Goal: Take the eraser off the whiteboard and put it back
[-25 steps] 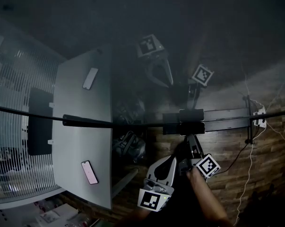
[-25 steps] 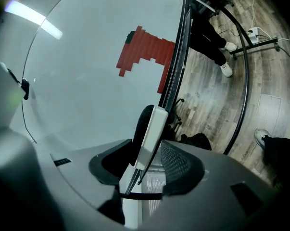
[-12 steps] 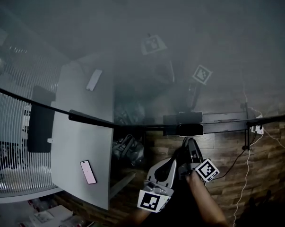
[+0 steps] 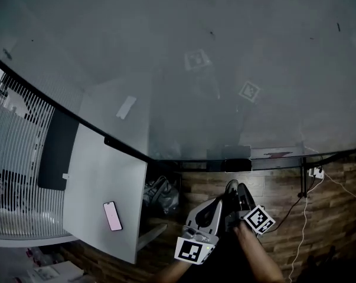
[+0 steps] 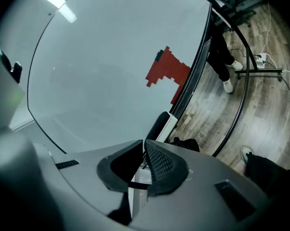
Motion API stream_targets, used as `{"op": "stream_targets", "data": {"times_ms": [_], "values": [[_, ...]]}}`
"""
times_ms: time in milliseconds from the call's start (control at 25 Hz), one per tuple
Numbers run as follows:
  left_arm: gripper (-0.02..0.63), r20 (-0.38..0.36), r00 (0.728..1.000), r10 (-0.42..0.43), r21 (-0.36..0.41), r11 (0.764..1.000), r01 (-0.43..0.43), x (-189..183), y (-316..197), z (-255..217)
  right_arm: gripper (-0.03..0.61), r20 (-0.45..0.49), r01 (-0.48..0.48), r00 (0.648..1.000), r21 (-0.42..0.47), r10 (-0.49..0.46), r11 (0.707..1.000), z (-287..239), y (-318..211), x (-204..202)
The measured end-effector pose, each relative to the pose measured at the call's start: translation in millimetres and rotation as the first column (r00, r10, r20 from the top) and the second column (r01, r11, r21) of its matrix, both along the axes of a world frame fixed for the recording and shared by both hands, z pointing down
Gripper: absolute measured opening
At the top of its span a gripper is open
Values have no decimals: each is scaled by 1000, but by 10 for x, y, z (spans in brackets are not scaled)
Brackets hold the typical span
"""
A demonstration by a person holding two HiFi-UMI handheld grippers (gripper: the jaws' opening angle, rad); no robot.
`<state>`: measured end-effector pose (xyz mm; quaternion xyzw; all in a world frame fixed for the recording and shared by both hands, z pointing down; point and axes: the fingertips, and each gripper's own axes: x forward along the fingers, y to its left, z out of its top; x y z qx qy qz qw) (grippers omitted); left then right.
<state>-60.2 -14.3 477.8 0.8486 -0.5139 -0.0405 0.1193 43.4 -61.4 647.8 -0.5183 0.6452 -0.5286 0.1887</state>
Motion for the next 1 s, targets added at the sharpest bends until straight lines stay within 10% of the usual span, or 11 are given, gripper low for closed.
{"op": "stream_targets", "data": {"times_ms": [520, 1000], "values": [[6, 6, 1000, 31, 50, 998, -31, -54, 318, -286, 14, -165, 82, 984, 61, -71, 995, -488, 187, -19], [6, 2, 1000, -1, 93, 996, 1, -166, 548, -559, 14, -485, 232, 871, 258, -82, 938, -1378, 474, 9]]}}
